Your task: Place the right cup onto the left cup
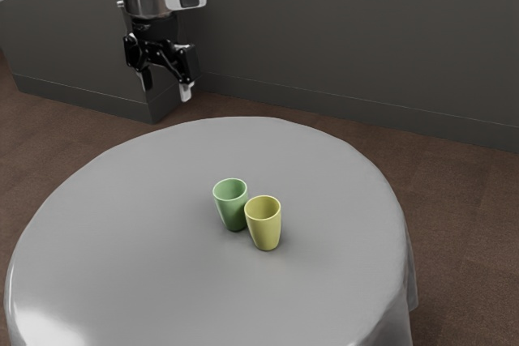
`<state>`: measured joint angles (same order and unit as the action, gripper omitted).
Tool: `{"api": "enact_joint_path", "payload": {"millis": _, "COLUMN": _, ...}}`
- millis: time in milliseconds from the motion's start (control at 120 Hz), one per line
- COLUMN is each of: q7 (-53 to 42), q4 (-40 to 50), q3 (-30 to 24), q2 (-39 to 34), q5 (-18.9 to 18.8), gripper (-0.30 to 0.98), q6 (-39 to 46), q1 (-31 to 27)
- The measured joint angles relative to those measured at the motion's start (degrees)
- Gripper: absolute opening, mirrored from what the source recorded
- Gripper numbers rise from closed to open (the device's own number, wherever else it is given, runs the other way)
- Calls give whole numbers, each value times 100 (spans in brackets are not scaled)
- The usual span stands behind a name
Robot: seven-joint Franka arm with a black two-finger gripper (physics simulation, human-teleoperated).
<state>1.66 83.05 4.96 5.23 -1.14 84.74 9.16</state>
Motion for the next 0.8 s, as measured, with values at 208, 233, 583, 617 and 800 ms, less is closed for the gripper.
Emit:
{"api": "enact_joint_path", "payload": {"millis": 208, "q7": -88, "q4": 25, "q3": -50, "q2": 29, "q5": 21, "gripper": 69, "q6": 53, "q1": 1}}
{"api": "enact_joint_path", "payload": {"millis": 233, "q7": -96, "q4": 23, "q3": -53, "q2": 56, "q5": 22, "gripper": 69, "q6": 61, "q1": 8}}
{"api": "enact_joint_path", "payload": {"millis": 583, "q7": -212, "q4": 38, "q3": -57, "q2": 744, "q5": 28, "gripper": 69, "q6": 390, "q1": 277}}
{"api": "enact_joint_path", "payload": {"millis": 617, "q7": -221, "q4": 45, "q3": -60, "q2": 818, "q5": 30, "gripper": 69, "q6": 439, "q1": 317}}
{"api": "enact_joint_path", "payload": {"millis": 800, "q7": -262, "q4": 157, "q3": -65, "q2": 1152, "q5": 34, "gripper": 69, "q6": 781, "q1": 477}}
